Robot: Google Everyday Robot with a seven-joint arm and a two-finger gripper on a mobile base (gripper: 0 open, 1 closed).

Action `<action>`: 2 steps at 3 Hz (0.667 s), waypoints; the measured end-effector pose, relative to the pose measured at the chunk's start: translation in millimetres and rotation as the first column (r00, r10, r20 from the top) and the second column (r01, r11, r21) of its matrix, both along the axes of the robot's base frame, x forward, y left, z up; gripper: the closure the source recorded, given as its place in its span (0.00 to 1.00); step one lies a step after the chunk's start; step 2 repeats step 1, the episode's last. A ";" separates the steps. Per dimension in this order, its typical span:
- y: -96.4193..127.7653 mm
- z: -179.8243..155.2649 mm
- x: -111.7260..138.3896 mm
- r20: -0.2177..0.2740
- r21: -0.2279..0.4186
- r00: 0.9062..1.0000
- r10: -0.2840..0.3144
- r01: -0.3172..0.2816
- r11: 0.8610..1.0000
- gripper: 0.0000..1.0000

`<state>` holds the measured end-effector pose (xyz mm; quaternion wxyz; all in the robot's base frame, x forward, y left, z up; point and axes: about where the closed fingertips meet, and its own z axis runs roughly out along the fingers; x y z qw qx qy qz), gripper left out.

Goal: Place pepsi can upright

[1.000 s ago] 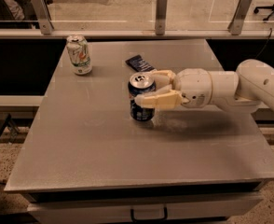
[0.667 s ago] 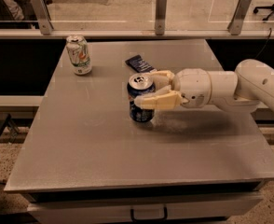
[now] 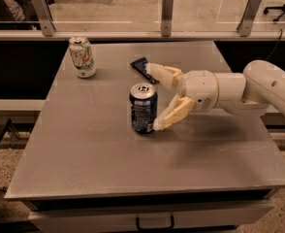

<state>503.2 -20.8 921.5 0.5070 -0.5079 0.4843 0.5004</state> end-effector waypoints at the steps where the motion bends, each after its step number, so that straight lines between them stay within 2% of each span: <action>1: 0.1 0.0 0.0 0.000 0.000 1.000 0.000 0.000 1.000 0.00; 2: 0.1 0.0 0.0 0.000 0.000 1.000 0.000 0.000 1.000 0.00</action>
Offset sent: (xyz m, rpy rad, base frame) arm 0.0000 0.0000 0.0000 0.0000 0.0000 0.0000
